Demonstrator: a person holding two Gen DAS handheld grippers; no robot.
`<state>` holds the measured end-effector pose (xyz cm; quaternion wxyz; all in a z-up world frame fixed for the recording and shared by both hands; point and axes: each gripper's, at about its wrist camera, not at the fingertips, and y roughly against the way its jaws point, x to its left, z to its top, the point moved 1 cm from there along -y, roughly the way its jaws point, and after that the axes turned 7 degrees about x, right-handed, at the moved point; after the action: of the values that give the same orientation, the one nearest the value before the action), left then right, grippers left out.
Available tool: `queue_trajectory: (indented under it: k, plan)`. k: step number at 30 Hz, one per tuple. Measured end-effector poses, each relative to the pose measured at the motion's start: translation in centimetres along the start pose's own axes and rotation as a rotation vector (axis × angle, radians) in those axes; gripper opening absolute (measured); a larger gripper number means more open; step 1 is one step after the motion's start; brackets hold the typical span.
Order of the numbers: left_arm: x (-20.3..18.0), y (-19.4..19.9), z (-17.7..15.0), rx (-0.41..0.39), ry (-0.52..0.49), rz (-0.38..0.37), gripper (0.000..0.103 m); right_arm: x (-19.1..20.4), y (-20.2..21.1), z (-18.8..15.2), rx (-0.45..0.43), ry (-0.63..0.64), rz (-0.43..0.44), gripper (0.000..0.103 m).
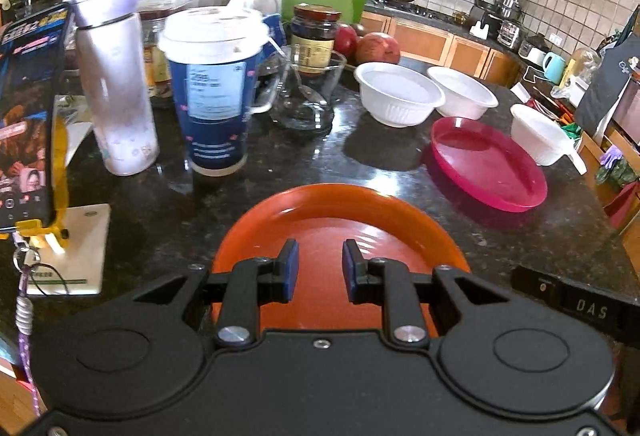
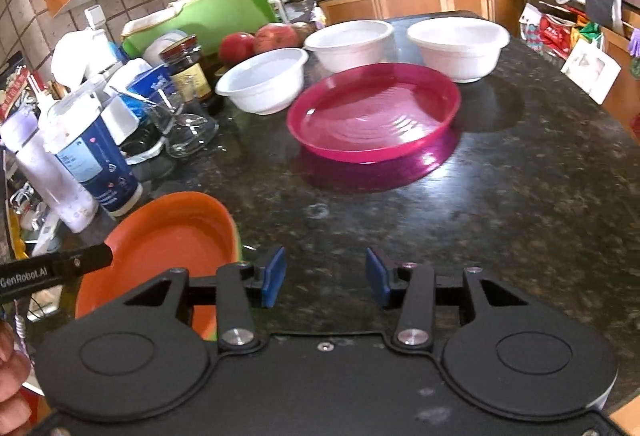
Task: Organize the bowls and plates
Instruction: 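Release the orange plate and move the left gripper to the magenta plate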
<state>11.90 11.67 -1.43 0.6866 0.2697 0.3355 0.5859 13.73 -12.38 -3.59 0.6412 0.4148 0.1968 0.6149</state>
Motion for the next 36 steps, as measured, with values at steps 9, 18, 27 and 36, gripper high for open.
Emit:
queue_trajectory:
  k: [9, 18, 27, 36]
  plan:
    - [-5.9, -0.4, -0.3, 0.010, -0.025, -0.012, 0.032, -4.0, 1.8, -0.1, -0.002, 0.024, -0.033, 0.050]
    - [-11.5, -1.6, -0.2, -0.008, 0.011, 0.029, 0.032, -9.4, 2.7, 0.2, -0.001, 0.041, -0.024, 0.050]
    - [-15.1, -2.7, 0.2, -0.016, 0.062, 0.071, 0.032, -14.6, 2.8, 2.8, -0.021, 0.097, 0.023, 0.051]
    - [-16.2, -3.5, 1.2, -0.016, 0.065, 0.150, 0.032, -16.3, 1.6, 6.2, -0.044, 0.131, 0.082, 0.051]
